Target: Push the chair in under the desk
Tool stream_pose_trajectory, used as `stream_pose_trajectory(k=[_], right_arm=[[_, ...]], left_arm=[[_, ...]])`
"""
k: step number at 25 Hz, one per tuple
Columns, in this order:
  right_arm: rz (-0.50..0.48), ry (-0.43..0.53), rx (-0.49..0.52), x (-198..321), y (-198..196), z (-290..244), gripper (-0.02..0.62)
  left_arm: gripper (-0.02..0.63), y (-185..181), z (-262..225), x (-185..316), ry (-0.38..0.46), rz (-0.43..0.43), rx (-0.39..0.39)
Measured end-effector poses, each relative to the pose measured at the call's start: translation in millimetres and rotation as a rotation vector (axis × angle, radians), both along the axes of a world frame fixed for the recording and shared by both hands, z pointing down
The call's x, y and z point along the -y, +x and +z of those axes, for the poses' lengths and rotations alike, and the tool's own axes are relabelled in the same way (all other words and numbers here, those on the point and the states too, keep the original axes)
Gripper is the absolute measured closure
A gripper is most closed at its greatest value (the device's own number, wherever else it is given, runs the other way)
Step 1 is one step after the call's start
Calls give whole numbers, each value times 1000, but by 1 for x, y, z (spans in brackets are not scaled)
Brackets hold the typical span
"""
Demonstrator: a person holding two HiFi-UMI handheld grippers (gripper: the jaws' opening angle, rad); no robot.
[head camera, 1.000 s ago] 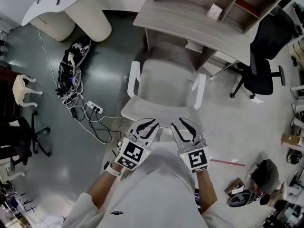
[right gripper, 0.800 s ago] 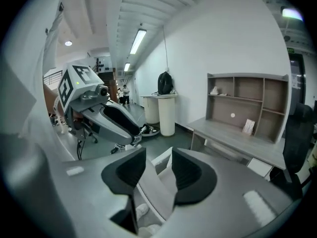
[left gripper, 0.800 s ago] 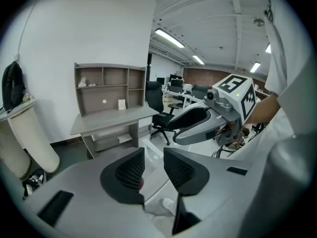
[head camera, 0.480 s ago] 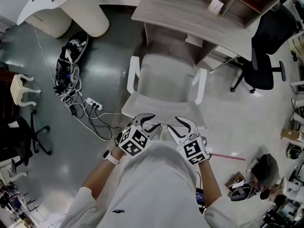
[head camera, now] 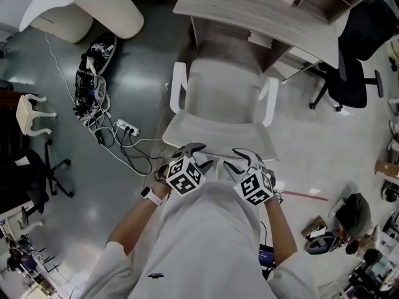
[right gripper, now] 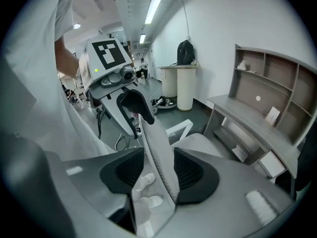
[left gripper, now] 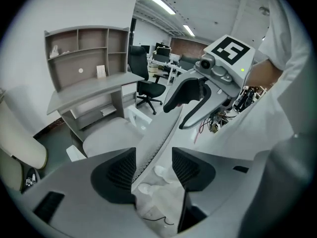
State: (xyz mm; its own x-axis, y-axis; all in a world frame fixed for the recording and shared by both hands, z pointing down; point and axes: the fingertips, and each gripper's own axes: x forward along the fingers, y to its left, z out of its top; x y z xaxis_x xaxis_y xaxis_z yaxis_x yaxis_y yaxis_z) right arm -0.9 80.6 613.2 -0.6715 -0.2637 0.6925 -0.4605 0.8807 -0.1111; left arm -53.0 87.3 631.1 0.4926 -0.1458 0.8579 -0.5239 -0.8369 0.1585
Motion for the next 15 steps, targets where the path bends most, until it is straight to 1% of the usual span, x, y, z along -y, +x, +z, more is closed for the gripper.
stream_pose_trajectory(k=[3,6,8,10,12,13,14,15], right_arm=[[-48,4,-54,-5,-1,16,396],[-85,15,-93,-8,-2,25,396],[-105,16,-121,-9,-2,31,396],[-130,26,-172,-10,-1,40,396],[-161,54,-248,-11,2,49,396],[-178,75,-286,-10,4,53,407],[-196,96,-318,-10,6,56,457],[-214,112,-338,-9,6,59,466]], left_arm=[[393,-5,11,-3,9,14,35],[393,-6,15,-3,32,50,71],[394,-6,18,-1,31,55,80],[397,-6,21,2,22,43,87],[420,-6,22,3,19,34,97],[420,-6,22,4,16,33,99],[420,-6,22,4,13,34,101],[420,-6,22,4,12,37,103]])
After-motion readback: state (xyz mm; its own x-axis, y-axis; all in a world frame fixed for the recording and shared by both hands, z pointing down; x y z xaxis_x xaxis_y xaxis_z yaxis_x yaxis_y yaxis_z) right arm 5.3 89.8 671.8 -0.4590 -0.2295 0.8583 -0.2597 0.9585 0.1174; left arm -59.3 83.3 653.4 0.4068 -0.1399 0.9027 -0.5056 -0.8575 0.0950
